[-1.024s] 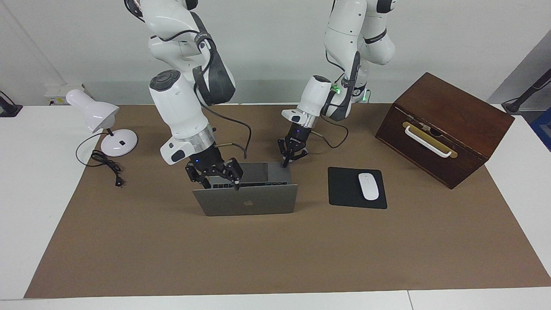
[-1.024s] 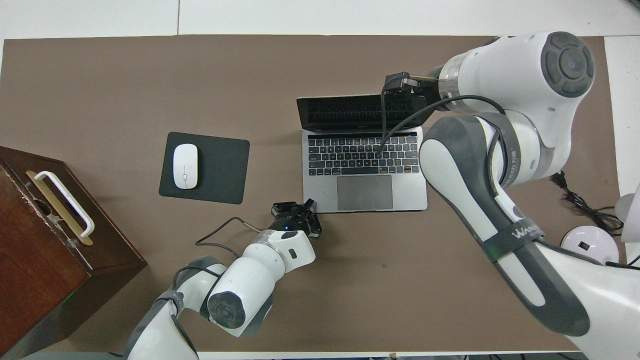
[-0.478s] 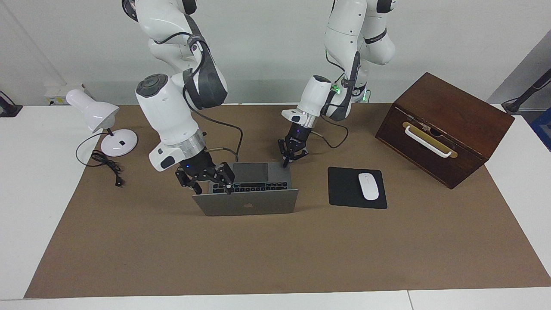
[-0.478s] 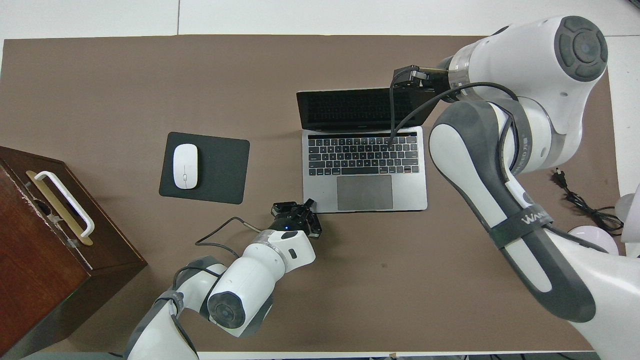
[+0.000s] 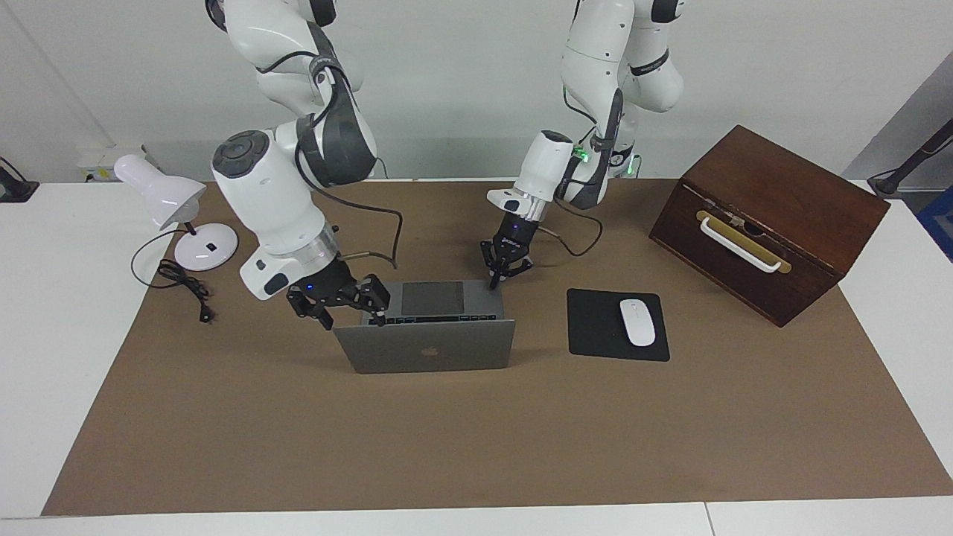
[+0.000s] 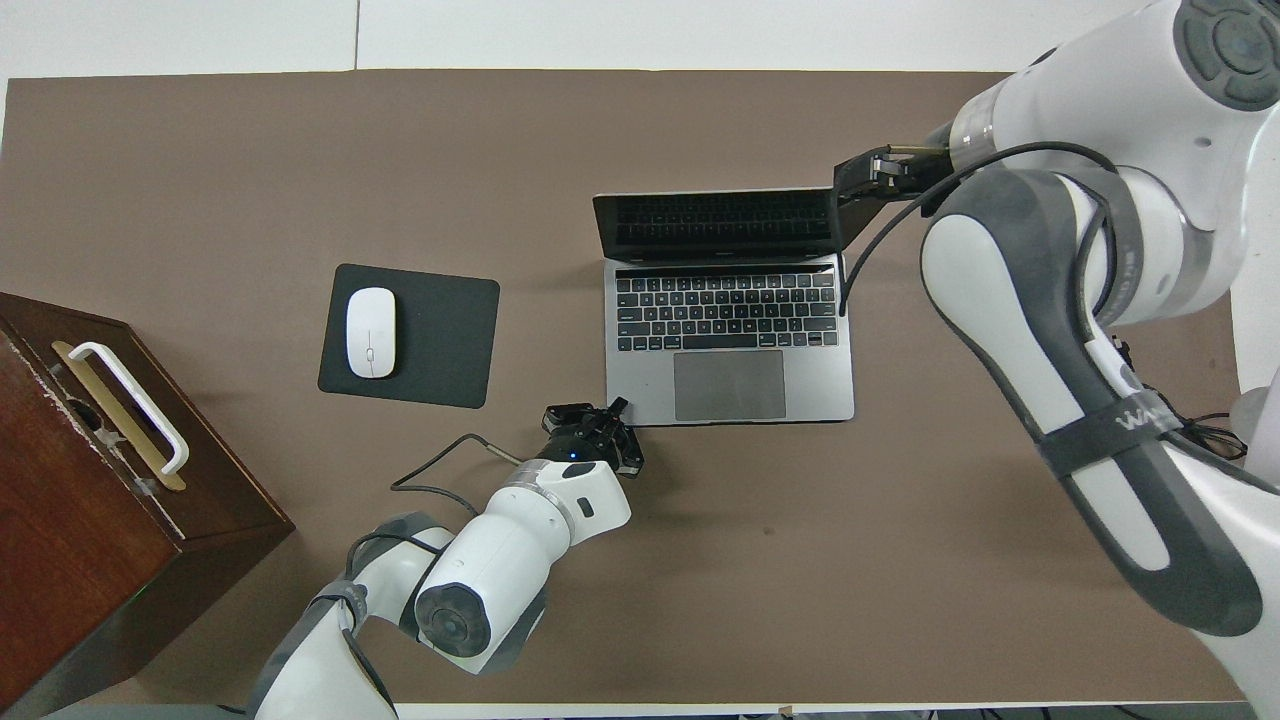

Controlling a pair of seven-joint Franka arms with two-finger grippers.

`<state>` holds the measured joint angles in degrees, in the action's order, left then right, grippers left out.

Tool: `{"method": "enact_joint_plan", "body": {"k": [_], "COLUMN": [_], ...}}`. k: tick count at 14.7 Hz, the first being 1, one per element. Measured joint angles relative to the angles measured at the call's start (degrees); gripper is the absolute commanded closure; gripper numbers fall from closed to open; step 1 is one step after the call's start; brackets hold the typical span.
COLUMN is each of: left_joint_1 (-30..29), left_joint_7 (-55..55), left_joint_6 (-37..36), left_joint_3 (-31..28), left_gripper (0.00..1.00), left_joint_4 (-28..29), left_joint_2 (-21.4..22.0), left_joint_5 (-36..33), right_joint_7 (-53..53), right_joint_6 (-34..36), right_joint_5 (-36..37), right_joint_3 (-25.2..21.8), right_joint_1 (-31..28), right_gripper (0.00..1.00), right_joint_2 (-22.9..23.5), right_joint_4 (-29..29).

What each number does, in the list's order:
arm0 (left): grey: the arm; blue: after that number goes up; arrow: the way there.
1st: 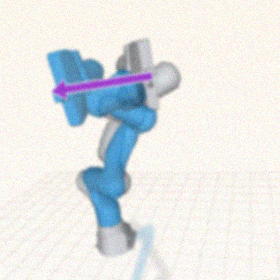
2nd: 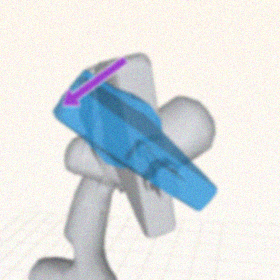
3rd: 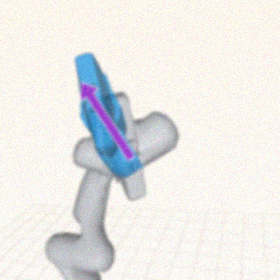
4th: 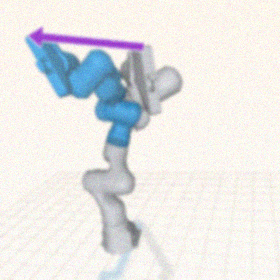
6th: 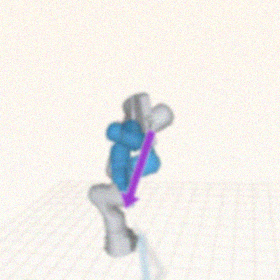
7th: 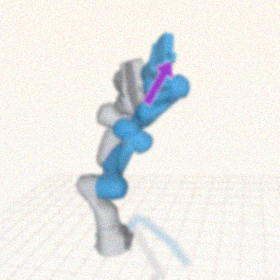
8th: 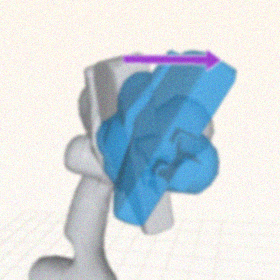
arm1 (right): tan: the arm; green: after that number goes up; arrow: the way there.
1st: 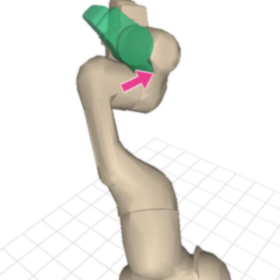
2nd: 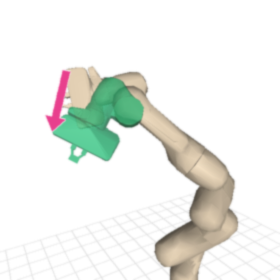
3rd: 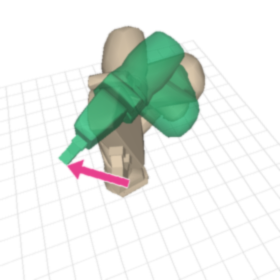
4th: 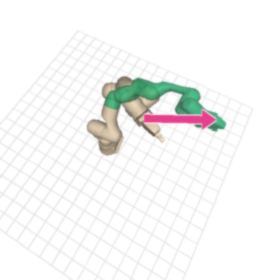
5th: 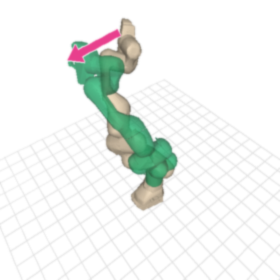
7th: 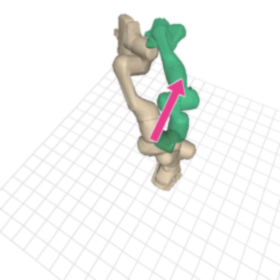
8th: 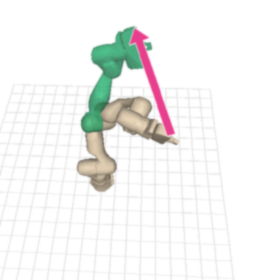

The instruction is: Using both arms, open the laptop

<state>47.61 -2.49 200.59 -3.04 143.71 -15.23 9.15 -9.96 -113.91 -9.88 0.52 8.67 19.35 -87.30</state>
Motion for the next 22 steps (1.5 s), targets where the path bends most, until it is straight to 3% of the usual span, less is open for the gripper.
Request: {"method": "enact_joint_plan", "body": {"k": [4, 8, 13, 16, 19, 22], "left_joint_1": [-0.01, -0.02, -0.09, -0.60, -1.85, -3.03], "left_joint_7": [-1.43, -7.04, -12.86, -14.88, -15.51, -16.36], "left_joint_6": [0.00, -0.02, -1.16, -11.75, -21.06, -31.46], "left_joint_3": [0.00, -0.03, -0.08, -0.60, -1.01, -1.20], "left_gripper": [1.00, 1.00, 1.00, 1.00, 1.00, 1.00], "left_joint_4": [-0.06, -1.99, -4.33, -6.97, -7.81, -8.89], "left_joint_2": [-0.02, -1.36, -2.18, 1.65, 7.78, 12.45], "left_joint_5": [0.05, 0.06, 0.06, 0.09, 0.09, 0.10], "right_joint_7": [4.58, 10.85, 18.15, 18.77, 18.46, 17.50], "right_joint_6": [7.56, 16.16, 19.30, 19.31, 12.60, 8.59], "right_joint_5": [1.50, 4.82, 8.14, 8.69, 8.72, 8.72], "right_joint_3": [-0.22, -0.35, -0.48, -0.48, -0.26, 0.27], "right_joint_1": [-2.76, -6.50, -13.38, -15.21, -15.21, -14.97], "right_gripper": [0.00, 0.00, 0.00, 0.00, 0.00, 0.00], "right_joint_2": [-2.40, -7.86, -13.94, -17.98, -22.76, -23.75], "right_joint_4": [0.99, 0.80, -2.51, -7.84, -16.23, -18.65]}}
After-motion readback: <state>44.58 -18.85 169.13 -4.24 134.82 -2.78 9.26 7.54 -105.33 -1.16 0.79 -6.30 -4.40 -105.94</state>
